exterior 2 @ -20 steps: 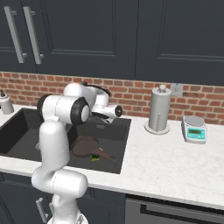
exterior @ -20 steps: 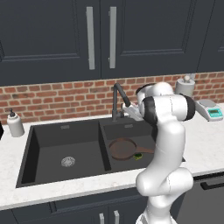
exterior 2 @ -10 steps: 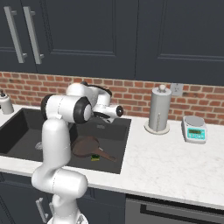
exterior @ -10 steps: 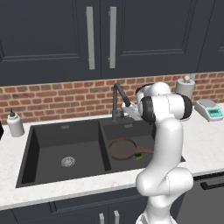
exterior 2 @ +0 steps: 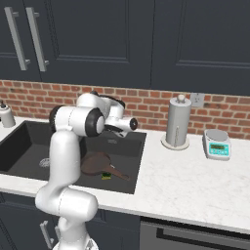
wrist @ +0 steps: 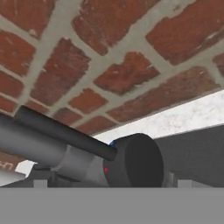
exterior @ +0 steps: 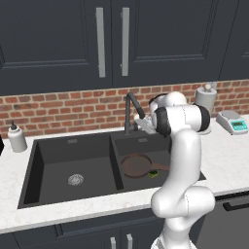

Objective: Pick the pan and sponge and place them into the sink. Then turn on the water.

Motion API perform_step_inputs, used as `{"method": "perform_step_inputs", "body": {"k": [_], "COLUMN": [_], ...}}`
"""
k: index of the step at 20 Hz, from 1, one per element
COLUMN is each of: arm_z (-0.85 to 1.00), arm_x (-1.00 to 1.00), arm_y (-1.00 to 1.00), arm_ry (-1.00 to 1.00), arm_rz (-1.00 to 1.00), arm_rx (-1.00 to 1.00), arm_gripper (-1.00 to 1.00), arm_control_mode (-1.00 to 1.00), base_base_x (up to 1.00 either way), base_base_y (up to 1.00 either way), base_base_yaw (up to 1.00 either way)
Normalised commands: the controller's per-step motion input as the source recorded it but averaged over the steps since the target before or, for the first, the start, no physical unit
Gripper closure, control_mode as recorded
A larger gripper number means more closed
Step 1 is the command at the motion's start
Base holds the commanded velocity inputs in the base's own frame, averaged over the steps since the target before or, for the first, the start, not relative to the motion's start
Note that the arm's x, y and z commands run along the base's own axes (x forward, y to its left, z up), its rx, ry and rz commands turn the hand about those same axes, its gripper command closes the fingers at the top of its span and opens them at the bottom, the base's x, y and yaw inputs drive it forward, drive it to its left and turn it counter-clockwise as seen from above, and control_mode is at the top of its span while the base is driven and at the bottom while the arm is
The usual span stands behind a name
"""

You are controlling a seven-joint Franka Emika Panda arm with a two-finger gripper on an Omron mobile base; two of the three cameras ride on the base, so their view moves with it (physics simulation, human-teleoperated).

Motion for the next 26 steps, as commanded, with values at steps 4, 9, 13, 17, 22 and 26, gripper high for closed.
{"method": "perform_step_inputs", "body": {"k": [4,9,13,17,22,26], "arm_z": [-0.01,-0.04,-0.07,-0.09,-0.06,0.0], "arm_x": [0.22,0.24,0.2,0.12,0.02,0.0], "arm_y": [0.06,0.02,0.0,0.0,0.01,0.0], "arm_ry": [0.0,0.0,0.0,0.0,0.0,0.0], "arm_rz": [0.0,0.0,0.0,0.0,0.0,0.0], "arm_rx": [0.0,0.0,0.01,0.0,0.0,0.0], "arm_gripper": [-1.0,-1.0,-1.0,-1.0,1.0,1.0], "arm_control_mode": [-1.0,-1.0,-1.0,-1.0,-1.0,-1.0], "base_base_x": [0.0,0.0,0.0,0.0,0.0,0.0], "base_base_y": [0.0,0.0,0.0,0.0,0.0,0.0], "base_base_yaw": [0.0,0.0,0.0,0.0,0.0,0.0]}}
